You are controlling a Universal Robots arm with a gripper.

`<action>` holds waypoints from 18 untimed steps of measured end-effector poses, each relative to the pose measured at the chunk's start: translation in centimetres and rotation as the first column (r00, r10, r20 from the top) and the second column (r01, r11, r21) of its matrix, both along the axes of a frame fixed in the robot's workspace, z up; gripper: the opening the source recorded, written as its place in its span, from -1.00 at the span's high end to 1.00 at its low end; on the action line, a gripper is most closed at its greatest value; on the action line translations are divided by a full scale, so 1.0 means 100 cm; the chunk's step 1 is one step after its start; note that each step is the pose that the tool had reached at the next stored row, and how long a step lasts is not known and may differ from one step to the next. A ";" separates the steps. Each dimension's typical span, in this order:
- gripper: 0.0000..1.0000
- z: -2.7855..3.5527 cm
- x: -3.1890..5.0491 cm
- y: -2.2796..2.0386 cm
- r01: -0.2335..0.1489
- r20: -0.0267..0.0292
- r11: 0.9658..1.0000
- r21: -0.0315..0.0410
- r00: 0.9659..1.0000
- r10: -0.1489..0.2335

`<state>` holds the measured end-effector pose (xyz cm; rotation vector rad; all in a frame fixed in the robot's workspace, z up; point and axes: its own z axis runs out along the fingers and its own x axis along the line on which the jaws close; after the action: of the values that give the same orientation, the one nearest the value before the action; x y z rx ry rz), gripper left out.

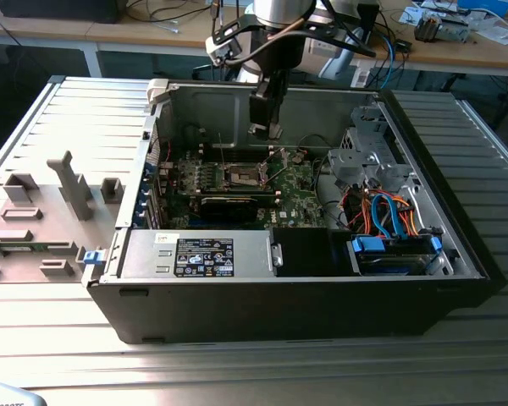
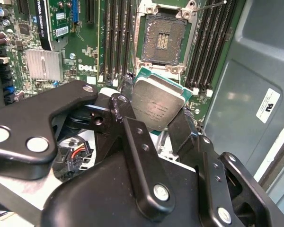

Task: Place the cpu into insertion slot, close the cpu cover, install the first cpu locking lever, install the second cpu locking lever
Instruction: 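Place the cpu into insertion slot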

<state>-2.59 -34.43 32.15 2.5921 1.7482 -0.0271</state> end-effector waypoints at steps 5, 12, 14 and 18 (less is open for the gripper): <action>-0.08 0.0000 0.0000 0.0000 -0.013 0.000 1.000 0.000 1.000 0.013; -0.08 0.0000 0.0000 0.0000 -0.024 0.000 1.000 0.000 1.000 0.024; -0.08 0.0000 0.0000 0.0000 -0.026 0.000 1.000 0.000 1.000 0.026; -0.08 0.0000 0.0000 0.0000 -0.031 0.000 1.000 0.000 1.000 0.031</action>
<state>-2.59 -34.43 32.16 2.5645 1.7880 -0.0269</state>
